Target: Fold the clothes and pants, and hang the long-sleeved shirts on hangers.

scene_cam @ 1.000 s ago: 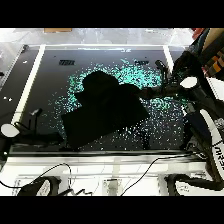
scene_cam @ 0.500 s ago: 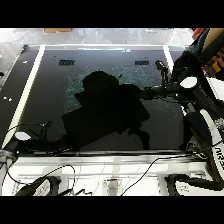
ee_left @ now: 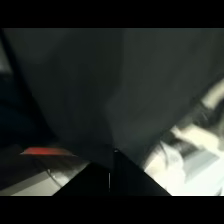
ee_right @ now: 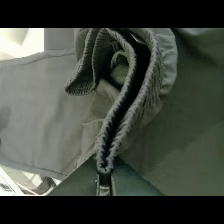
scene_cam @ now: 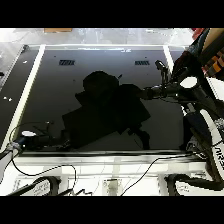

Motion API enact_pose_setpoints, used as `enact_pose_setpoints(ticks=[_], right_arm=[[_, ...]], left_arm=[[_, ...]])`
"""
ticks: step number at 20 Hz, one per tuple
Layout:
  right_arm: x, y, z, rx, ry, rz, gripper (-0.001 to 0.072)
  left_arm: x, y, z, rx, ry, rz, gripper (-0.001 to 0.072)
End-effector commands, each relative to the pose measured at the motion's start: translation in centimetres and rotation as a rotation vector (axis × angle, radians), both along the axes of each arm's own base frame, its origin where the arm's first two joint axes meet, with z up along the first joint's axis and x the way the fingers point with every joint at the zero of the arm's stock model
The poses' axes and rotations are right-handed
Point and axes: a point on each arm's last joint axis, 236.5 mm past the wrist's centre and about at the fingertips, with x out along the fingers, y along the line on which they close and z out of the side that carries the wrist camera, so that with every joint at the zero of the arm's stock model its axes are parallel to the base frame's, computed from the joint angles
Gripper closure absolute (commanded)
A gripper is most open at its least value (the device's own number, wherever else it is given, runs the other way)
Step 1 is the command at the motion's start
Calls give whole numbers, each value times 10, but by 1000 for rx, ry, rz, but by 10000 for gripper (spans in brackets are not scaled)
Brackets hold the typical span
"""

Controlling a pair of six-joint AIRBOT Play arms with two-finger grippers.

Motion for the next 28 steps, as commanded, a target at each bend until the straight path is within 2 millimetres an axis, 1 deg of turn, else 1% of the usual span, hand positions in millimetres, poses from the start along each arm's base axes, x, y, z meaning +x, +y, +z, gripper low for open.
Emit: enact_pose_setpoints(ticks=[1,2,3,4,5,6,7,8,9,10,11,12,13,14,15,16,17,18,19,20,22,24,25,26,27,28], right_arm=[[2,-1,1,0,-6,-6,690],[6,-2,4,-1,-23,-19,690],[16,-5,11,-6,-60,-43,691],[30,-9,25,-6,-113,-76,691],[49,-17,46,-2,-177,-136,690],[68,-29,69,1,-240,-214,691],[88,-49,99,-9,-315,-304,691],[103,-70,130,-19,-387,-386,690],[111,-91,159,-34,-447,-445,691],[115,-116,189,-65,-509,-494,691],[115,-140,215,-102,-556,-536,691],[109,-169,240,-148,-588,-584,691],[100,-197,257,-190,-594,-631,691],[87,-225,268,-235,-575,-677,691],[73,-249,270,-281,-539,-706,690],[57,-269,264,-316,-477,-725,691],[43,-286,254,-334,-415,-747,691],[31,-297,244,-342,-356,-763,690],[17,-305,225,-350,-263,-769,691],[3,-308,202,-362,-157,-752,691],[-21,-304,157,-365,32,-706,691],[-35,-295,109,-348,187,-665,691],[-46,-291,82,-341,268,-649,691],[-61,-286,57,-342,345,-632,691],[-76,-281,35,-345,415,-620,691],[-95,-273,16,-347,481,-584,691]], left_arm=[[33,-5,30,-65,-93,-2,695],[45,-3,41,-65,-127,-13,696],[62,1,56,-57,-178,-18,696],[83,7,72,-42,-234,-13,696],[105,15,92,-24,-290,1,697],[133,25,118,0,-354,35,697],[160,37,148,27,-422,81,698],[190,51,186,62,-514,140,698],[217,67,229,93,-616,203,698],[237,81,272,121,-714,260,699],[253,100,319,157,-814,325,699],[260,121,357,203,-882,392,700],[263,147,389,284,-933,454,700],[259,172,409,398,-957,485,700],[252,194,417,507,-951,491,700],[242,212,413,602,-913,472,699],[232,224,401,659,-854,447,698],[220,235,380,704,-767,414,698],[209,243,357,745,-678,364,698],[195,249,330,784,-579,287,698],[170,251,277,800,-398,170,698],[153,243,228,764,-296,88,698],[140,237,201,743,-236,37,698],[123,235,178,737,-168,-13,698],[104,235,154,738,-91,-55,697],[87,239,136,751,-24,-88,697]])
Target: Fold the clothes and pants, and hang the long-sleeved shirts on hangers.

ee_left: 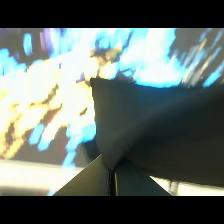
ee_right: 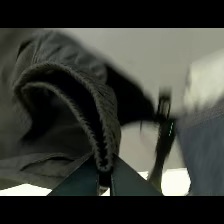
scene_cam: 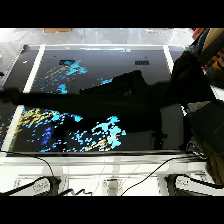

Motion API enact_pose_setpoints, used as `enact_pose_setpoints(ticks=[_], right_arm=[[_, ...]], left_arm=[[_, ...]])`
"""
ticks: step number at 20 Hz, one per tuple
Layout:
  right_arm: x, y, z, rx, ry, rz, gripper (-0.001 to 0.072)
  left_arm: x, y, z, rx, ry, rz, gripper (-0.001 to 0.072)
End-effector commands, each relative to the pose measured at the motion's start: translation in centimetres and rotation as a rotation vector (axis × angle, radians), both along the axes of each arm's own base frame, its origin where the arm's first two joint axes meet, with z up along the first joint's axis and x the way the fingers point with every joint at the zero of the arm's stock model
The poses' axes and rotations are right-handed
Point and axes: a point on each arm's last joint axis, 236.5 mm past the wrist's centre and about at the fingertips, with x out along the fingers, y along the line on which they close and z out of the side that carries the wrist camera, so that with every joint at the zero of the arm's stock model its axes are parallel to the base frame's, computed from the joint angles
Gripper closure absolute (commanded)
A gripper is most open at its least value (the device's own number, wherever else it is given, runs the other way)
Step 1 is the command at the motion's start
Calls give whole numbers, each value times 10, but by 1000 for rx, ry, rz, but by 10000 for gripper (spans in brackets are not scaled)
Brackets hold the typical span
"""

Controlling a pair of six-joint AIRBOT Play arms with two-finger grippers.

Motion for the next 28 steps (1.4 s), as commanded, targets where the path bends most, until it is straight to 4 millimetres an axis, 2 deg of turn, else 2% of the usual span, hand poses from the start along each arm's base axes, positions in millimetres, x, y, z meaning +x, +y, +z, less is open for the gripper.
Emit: enact_pose_setpoints(ticks=[1,3,4,8,11,14,18,24,28], right_arm=[[-76,29,-74,111,302,63,691],[-130,55,-93,185,459,167,691],[-148,63,-100,197,493,206,691],[-201,67,-146,141,573,192,691],[-226,78,-167,164,621,185,691],[-230,77,-171,158,634,184,690],[-221,67,-176,109,597,169,690],[-211,60,-179,76,557,157,690],[-209,59,-179,72,550,155,690]], left_arm=[[-69,6,-71,39,299,-55,698],[-94,9,-91,56,394,-72,697],[-102,8,-96,58,427,-99,697],[-122,13,-105,58,491,-104,697],[-136,20,-108,32,517,-64,697],[-146,33,-108,17,520,-10,697],[-163,60,-107,52,539,52,697],[-159,87,-105,143,504,73,697],[-171,105,-101,216,546,76,697]])
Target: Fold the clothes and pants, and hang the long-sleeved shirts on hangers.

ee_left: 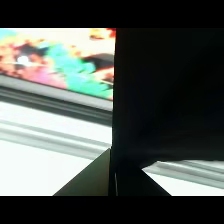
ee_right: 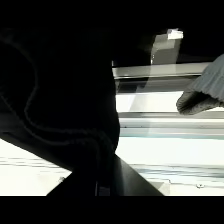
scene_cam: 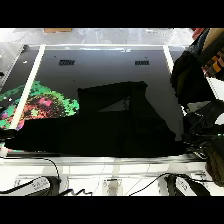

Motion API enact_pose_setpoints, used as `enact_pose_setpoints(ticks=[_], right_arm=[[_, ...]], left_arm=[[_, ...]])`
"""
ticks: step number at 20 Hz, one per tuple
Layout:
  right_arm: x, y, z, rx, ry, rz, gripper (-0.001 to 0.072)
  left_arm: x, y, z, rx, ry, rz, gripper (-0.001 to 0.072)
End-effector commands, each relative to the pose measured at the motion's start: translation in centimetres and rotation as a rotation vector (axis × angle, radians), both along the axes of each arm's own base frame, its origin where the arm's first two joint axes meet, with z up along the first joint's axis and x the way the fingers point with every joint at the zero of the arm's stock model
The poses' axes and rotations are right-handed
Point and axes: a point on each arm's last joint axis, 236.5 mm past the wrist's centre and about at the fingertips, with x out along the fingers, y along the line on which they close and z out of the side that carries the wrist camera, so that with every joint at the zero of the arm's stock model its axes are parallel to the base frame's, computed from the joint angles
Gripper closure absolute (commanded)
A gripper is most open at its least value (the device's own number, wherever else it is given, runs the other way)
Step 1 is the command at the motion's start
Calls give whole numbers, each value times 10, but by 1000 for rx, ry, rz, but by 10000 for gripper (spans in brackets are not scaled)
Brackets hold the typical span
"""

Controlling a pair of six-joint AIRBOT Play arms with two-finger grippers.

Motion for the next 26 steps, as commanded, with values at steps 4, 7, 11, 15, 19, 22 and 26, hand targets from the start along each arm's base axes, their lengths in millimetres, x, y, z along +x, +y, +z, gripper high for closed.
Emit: enact_pose_setpoints(ticks=[4,7,11,15,19,22,26], right_arm=[[2,-2,-1,-9,-11,-2,690],[2,-2,-1,-7,-10,-4,650],[3,-2,-1,-15,-5,-37,5],[7,-3,-2,-21,-20,-37,7],[39,20,7,62,-173,111,24],[66,60,13,108,-307,359,35],[104,115,14,57,-493,675,125]], left_arm=[[11,30,5,115,-49,-31,696],[22,38,6,149,-97,-45,664],[20,41,7,160,-87,-47,57],[19,43,8,168,-81,-50,60],[29,32,6,147,-109,-35,65],[42,19,6,144,-112,-85,65],[60,-1,6,140,-117,-159,65]])
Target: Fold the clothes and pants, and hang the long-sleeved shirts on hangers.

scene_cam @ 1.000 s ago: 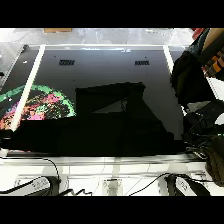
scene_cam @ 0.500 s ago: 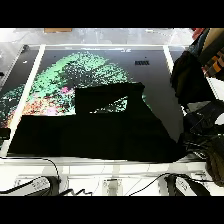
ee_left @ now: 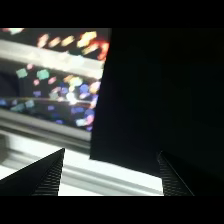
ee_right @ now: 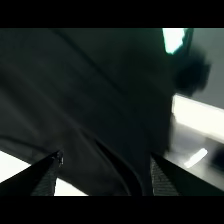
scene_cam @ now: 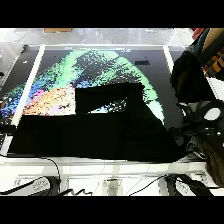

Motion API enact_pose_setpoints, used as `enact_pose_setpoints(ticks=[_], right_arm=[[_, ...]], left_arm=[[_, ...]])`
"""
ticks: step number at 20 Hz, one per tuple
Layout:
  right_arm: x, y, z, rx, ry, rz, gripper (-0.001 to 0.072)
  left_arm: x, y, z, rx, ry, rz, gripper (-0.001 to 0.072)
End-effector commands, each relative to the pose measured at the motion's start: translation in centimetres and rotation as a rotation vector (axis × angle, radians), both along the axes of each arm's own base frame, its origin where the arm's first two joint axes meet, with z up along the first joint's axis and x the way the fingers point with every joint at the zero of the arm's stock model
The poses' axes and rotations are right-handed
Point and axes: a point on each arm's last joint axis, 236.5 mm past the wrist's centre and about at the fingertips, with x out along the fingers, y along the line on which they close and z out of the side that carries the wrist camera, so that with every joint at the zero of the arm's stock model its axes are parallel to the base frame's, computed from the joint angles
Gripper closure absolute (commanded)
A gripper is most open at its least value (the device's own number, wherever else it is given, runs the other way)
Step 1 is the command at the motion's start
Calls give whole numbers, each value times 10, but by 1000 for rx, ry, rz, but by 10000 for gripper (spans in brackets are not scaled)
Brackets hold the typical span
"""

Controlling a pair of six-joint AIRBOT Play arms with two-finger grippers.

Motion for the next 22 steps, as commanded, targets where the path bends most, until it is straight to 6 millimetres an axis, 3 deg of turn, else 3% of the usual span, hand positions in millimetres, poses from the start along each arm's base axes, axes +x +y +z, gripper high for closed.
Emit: enact_pose_setpoints(ticks=[1,3,5,9,11,12,15,22], right_arm=[[45,57,7,-32,-260,278,128],[72,87,13,-74,-424,405,271],[78,114,8,-93,-481,507,270],[50,147,-37,-92,-344,666,251],[49,161,-50,-101,-358,754,152],[50,167,-53,-107,-380,815,140],[43,176,-62,-109,-374,893,141],[37,171,-66,-125,-357,974,139]], left_arm=[[15,-18,0,-2,-3,-58,65],[22,-27,0,-2,-3,-90,65],[28,-35,0,-3,-3,-118,65],[34,-44,-1,-16,-13,-137,65],[35,-45,-1,-21,-15,-135,65],[35,-45,-1,-21,-15,-135,65],[36,-45,-1,-18,-20,-136,65],[38,-44,-1,-14,-30,-139,65]])
